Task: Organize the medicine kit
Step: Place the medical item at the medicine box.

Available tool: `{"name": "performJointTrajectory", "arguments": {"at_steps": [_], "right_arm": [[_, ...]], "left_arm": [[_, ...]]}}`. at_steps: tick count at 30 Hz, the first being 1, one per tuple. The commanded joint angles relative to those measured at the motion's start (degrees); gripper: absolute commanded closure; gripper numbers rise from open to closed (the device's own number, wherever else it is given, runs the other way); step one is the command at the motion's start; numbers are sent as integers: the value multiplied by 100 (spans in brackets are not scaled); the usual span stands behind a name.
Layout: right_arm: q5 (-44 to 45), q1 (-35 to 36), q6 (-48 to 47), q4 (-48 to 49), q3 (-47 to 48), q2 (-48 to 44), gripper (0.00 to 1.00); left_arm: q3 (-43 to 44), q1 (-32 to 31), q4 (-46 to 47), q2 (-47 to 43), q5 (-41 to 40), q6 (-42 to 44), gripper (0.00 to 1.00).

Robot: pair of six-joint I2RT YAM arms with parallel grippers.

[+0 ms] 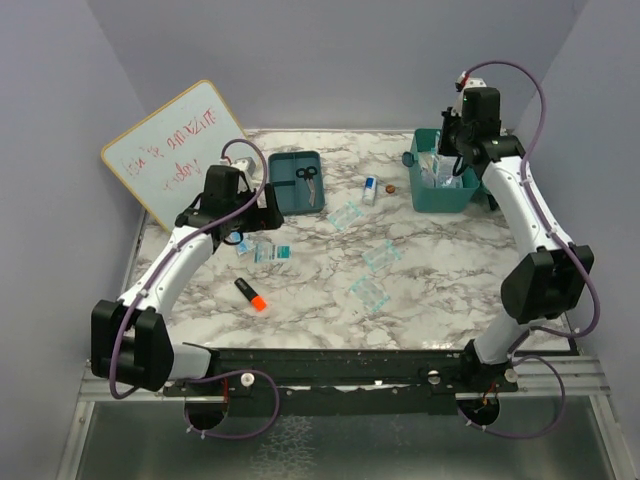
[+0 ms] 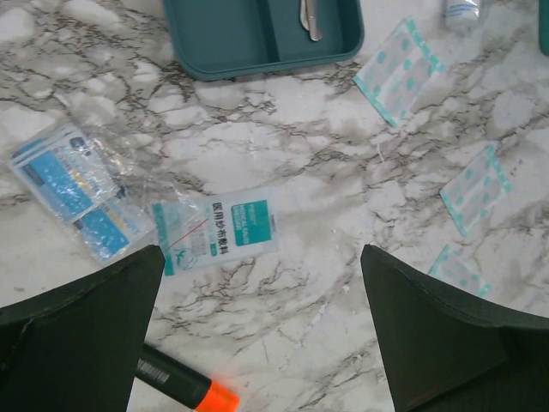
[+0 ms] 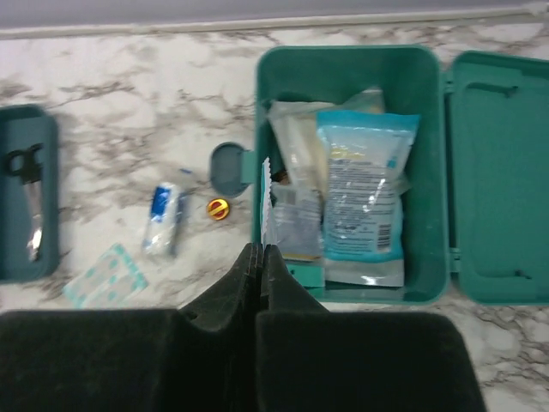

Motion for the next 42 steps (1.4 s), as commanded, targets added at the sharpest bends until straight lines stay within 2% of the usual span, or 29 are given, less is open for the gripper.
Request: {"name": "performJointTrajectory", "arguments": {"at_steps": [1,3,7,16,19,23,29,33,39,42], "right_arm": [[1555,-20,-412,-681,495,530,99],[1703,-51,-506,-649,639,733,99],[1424,-137,-636,-420,760,1072,99],[-610,-665,-650,199,717,1567,96],[-888,-831,-806,295,744,1736,95],[-1390,-1089,-934,486,842,2077,86],[-1341,-1190,-981,259,1261,2444,77],[-1114,-1190,-879,216,1290,2362,71],[-552,-1191,-726,35,1366,2175,56],[-339,-1192,-552,-74,1323,2050,53]], "left_arm": [[-235,26,5,-446,-974,10,1],[-370,26,63,-569,-969,-21,1],[-499,26,131,-699,-924,-2,1],[-508,26,136,-732,-792,13,1],[-538,26,170,-757,-730,13,1],[-561,26,210,-736,-629,13,1],[-577,26,214,-729,-669,22,1],[-572,26,210,-727,-723,31,1],[-574,26,209,-669,-862,6,1],[-570,26,202,-657,-1047,-22,1]]}}
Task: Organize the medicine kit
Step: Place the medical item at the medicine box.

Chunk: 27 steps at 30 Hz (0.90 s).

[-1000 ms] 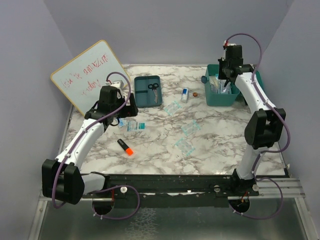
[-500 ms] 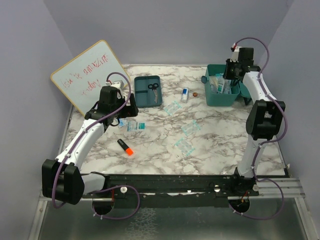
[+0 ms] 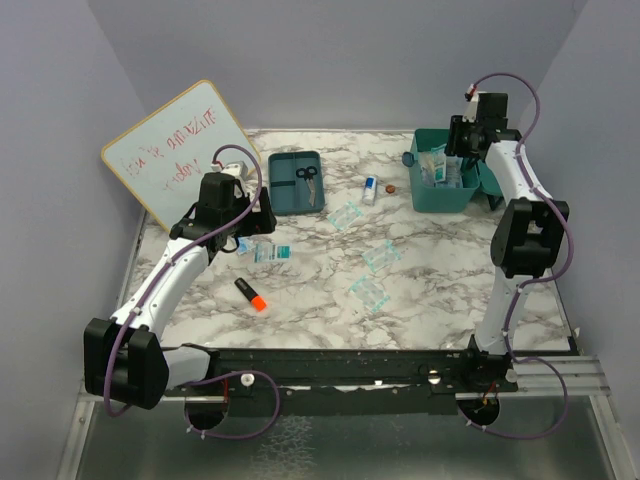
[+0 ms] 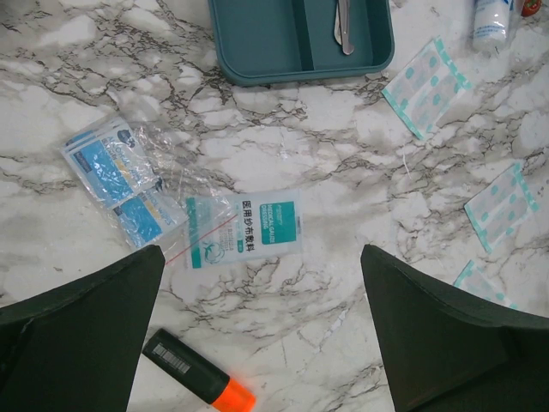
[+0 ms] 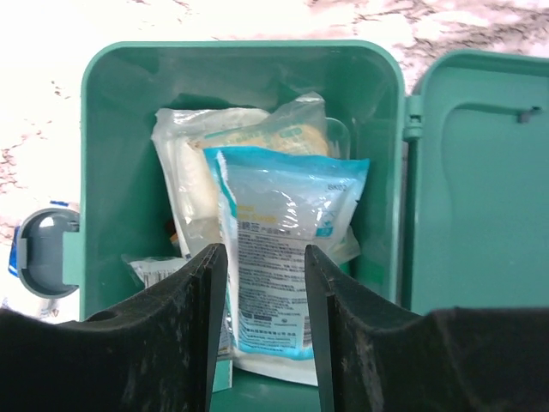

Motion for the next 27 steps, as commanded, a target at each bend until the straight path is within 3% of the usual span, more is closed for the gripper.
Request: {"name": "performJointTrajectory", "arguments": {"at_steps": [1,4,8,11,18,27], "right_arm": [[522,-16,310,-292,33,-416,53],[495,-14,410,-235,-190,-589,56],[264,-17,567,-140,-465,-786,73],[-195,-15,692,45,-746,-942,79],[-880,-18,951,501,-1286,-962,84],[-342,-11,840,525,-1159,-491,87]], "left_arm": [[-74,18,88,-36,-333,-24,1],[-95,18,88,-37,-479,-83,1],[-106,18,90,-61,-489,-98,1],[-99,18,96,-64,-484,-90,1],[-104,18,97,-62,-476,-90,1],[-106,17,97,-58,-431,-66,1]]}}
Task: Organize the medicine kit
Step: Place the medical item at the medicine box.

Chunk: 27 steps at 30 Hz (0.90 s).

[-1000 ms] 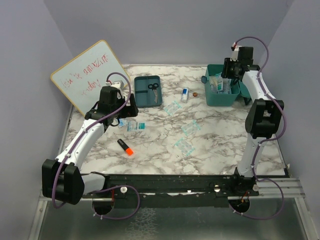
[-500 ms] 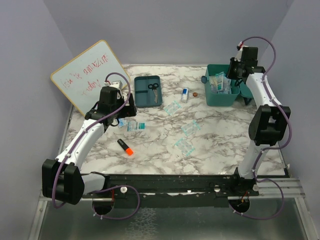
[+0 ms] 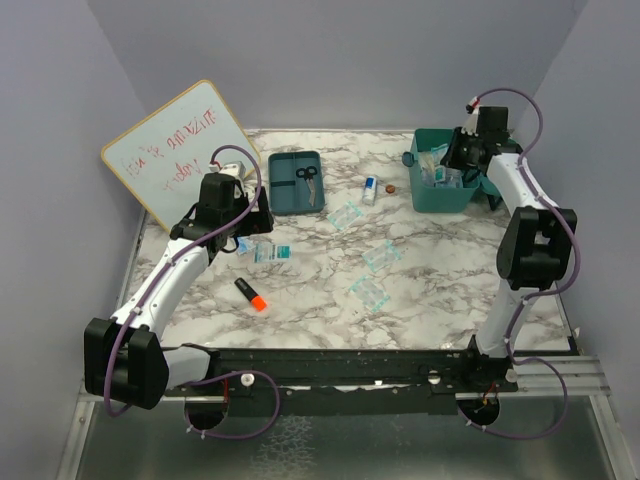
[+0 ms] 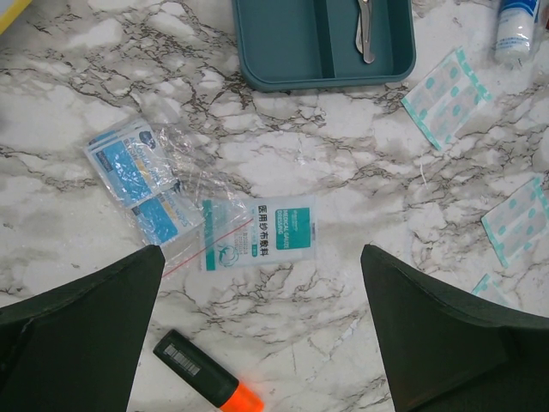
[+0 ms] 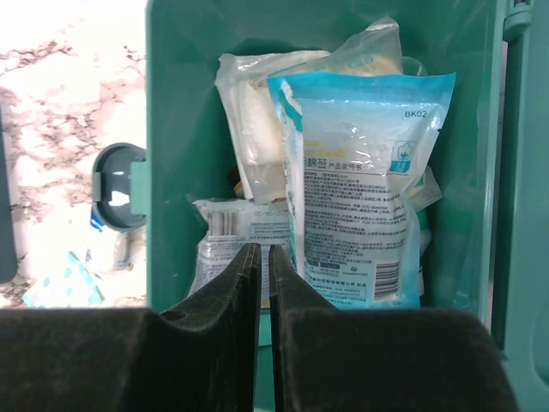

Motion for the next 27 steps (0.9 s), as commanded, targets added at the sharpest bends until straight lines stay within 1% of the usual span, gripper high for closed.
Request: {"name": "performJointTrajectory", "arguments": {"at_steps": [1,7,11,17,22,27], "right_arm": [[367,-17,-73,100,169,405,87],[702,-18,-177,-4,413,748,88],[967,-17,-128,64,361,695,89],[901,-18,-62,-23,402,506,88],[645,-13,110,-105,312,35,82],[201,-17,358,-83,-11,-576,71]], "left_arm": [[-79,18,68,-46,-62,12,1],[-71,18,64,-41,-44,18,1],[-72,18,60,0,-40,26,1],[-63,18,49,97,69,31,1],[-89,18,56,224,213,78,1],[-46,18,47,594,475,83,2]]}}
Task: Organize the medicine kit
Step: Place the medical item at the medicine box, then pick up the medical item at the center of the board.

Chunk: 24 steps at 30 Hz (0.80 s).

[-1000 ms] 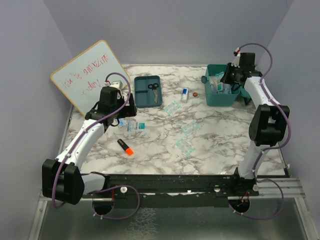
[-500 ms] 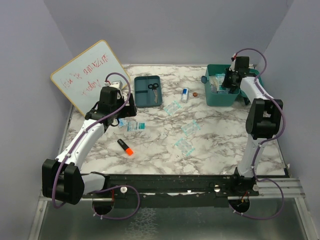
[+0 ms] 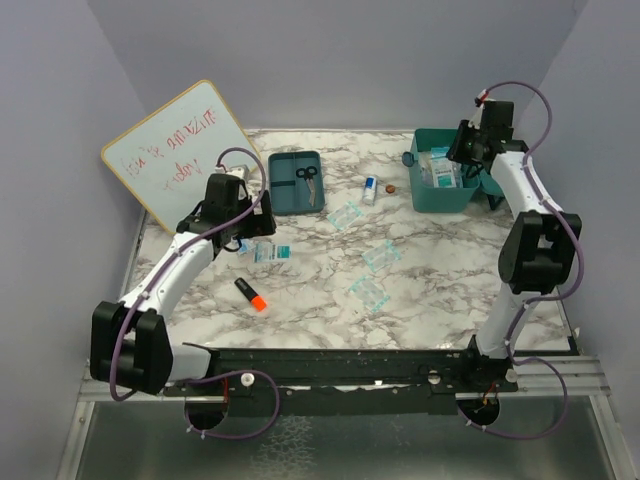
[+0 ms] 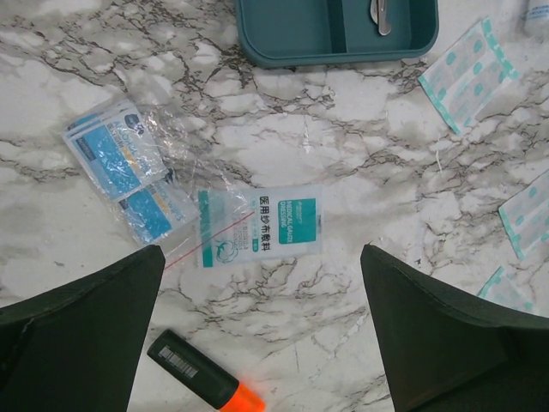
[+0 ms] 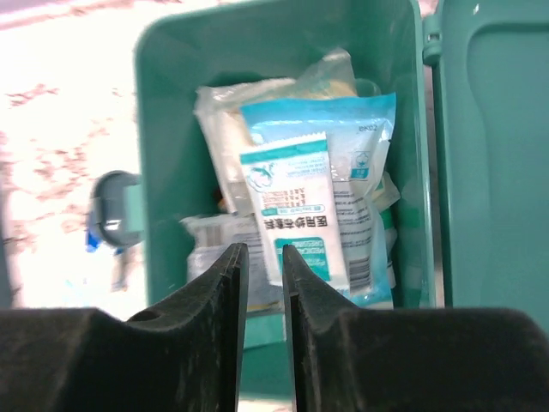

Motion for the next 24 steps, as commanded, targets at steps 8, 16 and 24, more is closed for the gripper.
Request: {"name": "performJointTrajectory", "arguments": {"at_steps": [8,16,24], "right_arm": [[-1422,110,797,378,-1337,-1804,51],[-1995,368,1125,775,-2431,-2717,46],[-1986,782,1139,871,-2924,-3107,46]], "left_arm": [[131,18,-29,1062,1006,66,12],[310,-112,-22,1496,1481,5,27],[636,-214,-30,1984,1517,-77,28]]}}
